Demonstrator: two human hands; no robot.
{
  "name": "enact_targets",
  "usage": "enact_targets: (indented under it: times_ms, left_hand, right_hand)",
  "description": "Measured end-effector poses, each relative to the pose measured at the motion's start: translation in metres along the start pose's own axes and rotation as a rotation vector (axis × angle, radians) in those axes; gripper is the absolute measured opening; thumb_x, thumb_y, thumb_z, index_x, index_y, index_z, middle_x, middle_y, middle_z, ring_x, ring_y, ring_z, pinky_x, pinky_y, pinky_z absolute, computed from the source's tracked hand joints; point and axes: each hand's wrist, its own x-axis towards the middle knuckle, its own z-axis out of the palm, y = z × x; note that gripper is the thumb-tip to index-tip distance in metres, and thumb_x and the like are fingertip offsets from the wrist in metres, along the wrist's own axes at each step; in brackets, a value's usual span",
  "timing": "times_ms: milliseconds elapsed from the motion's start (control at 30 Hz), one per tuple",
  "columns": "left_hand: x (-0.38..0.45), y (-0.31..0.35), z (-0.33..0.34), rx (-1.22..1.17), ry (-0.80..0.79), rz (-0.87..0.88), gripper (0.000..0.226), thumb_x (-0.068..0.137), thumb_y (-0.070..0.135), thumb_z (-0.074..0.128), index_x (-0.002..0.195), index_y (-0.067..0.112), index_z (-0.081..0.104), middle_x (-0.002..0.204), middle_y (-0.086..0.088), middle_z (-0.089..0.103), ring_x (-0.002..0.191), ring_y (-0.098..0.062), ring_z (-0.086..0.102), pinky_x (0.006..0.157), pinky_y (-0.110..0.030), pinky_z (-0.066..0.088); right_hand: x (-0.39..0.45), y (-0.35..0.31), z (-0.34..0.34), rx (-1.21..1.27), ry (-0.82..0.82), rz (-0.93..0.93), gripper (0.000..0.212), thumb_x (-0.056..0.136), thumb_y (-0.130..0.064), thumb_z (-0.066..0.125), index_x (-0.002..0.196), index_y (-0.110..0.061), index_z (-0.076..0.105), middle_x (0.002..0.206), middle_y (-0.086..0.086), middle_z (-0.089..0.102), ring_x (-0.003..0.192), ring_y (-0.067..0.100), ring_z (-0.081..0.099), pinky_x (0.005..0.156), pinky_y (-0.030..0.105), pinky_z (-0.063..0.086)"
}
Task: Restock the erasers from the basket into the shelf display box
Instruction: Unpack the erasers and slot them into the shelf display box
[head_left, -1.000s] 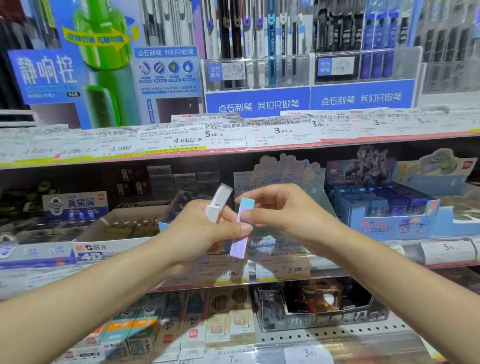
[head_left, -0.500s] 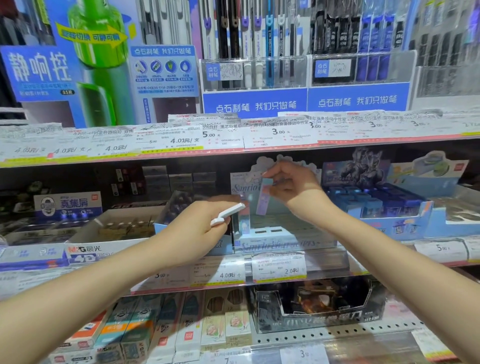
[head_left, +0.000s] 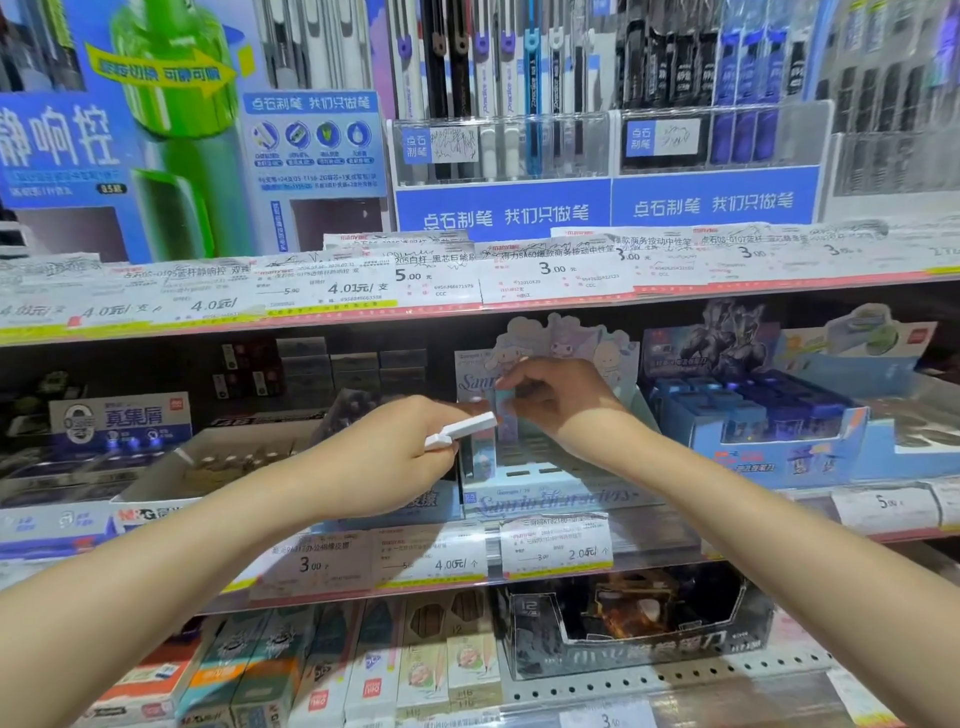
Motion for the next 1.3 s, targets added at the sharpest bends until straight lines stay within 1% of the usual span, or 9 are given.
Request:
enact_targets:
  times_ms: [100,167,367,567,667,833,1100,1200,1300]
  left_hand:
    - [0.000,0.001,-0.001,-0.013,0.008,0.000,0.035,0.089,0.001,0.041,0.061,0.022,0.046,0.045,0.007,0.033,0.042,-0.006,0.029,0.045,-0.019,0.022]
    - [0.000,-0.001,-0.001,-0.016,0.011,-0.011,0.025,0.089,0.001,0.041,0.069,0.011,0.053,0.042,0.008,0.034,0.041,-0.006,0.030,0.043,-0.017,0.022]
    - [0.001,0.001,-0.003,-0.011,0.010,-0.017,0.044,0.089,0.004,0.041,0.057,0.032,0.051,0.040,0.009,0.037,0.039,-0.006,0.028,0.042,-0.019,0.023]
    - [0.000,0.002,0.003,0.003,0.163,0.048,0.020,0.090,0.006,0.044,0.083,0.007,0.063,0.054,0.007,0.042,0.048,-0.006,0.035,0.049,-0.020,0.026]
    - [-0.002,0.012,0.003,-0.116,0.300,0.146,0.025,0.083,0.011,0.043,0.086,0.020,0.066,0.073,0.001,0.063,0.062,-0.003,0.051,0.059,-0.019,0.038]
    - [0.000,0.030,0.009,-0.411,0.099,0.073,0.019,0.083,0.006,0.049,0.072,0.012,0.064,0.050,0.008,0.052,0.040,0.000,0.038,0.041,-0.011,0.029]
    - [-0.002,0.038,0.018,-0.774,-0.103,-0.070,0.020,0.083,0.003,0.057,0.073,0.018,0.065,0.055,-0.003,0.054,0.038,-0.011,0.030,0.039,-0.017,0.022]
    - [-0.007,0.033,0.019,-0.955,-0.187,-0.186,0.011,0.078,0.006,0.059,0.086,0.008,0.065,0.054,-0.008,0.050,0.031,-0.008,0.025,0.037,-0.016,0.019]
    - [-0.012,0.026,0.024,-1.051,-0.117,-0.293,0.030,0.069,0.009,0.064,0.094,-0.006,0.065,0.052,-0.007,0.052,0.030,-0.005,0.025,0.036,-0.015,0.021]
  right_hand:
    - [-0.005,0.003,-0.002,-0.179,0.065,-0.152,0.030,0.080,0.006,0.050,0.098,-0.006,0.070,0.101,0.007,0.060,0.089,0.023,0.059,0.077,0.024,0.045]
    - [-0.005,0.007,-0.004,-0.259,0.078,-0.209,0.040,0.076,0.008,0.042,0.099,-0.007,0.071,0.107,0.010,0.058,0.098,0.023,0.054,0.082,0.022,0.038]
    - [-0.002,0.008,-0.005,-0.248,-0.042,-0.094,0.048,0.075,0.017,0.044,0.110,-0.008,0.067,0.110,0.002,0.048,0.116,0.024,0.047,0.092,0.021,0.036]
    - [-0.023,0.000,-0.014,-0.249,-0.137,-0.109,0.064,0.079,0.010,0.040,0.134,-0.023,0.043,0.136,0.004,0.042,0.117,0.017,0.044,0.093,0.016,0.030]
    - [-0.038,-0.015,-0.017,-0.021,-0.017,-0.183,0.050,0.077,-0.008,0.047,0.124,-0.022,0.050,0.118,0.001,0.054,0.101,0.011,0.050,0.089,0.019,0.037]
    - [-0.054,-0.047,-0.032,0.428,0.001,-0.253,0.022,0.076,-0.016,0.060,0.093,-0.030,0.062,0.088,-0.011,0.063,0.081,0.001,0.056,0.078,0.018,0.045]
    - [-0.062,-0.048,-0.043,0.365,-0.046,-0.299,0.013,0.079,-0.008,0.068,0.078,-0.021,0.068,0.073,-0.004,0.068,0.067,0.003,0.059,0.069,0.018,0.048]
    - [-0.070,-0.038,-0.046,0.425,0.057,-0.318,0.012,0.078,-0.011,0.069,0.078,-0.023,0.067,0.068,-0.010,0.063,0.064,0.005,0.059,0.064,0.018,0.047]
    - [-0.080,-0.027,-0.044,0.313,0.186,-0.438,0.004,0.078,-0.015,0.067,0.082,-0.015,0.068,0.075,0.003,0.060,0.066,0.013,0.059,0.062,0.028,0.051]
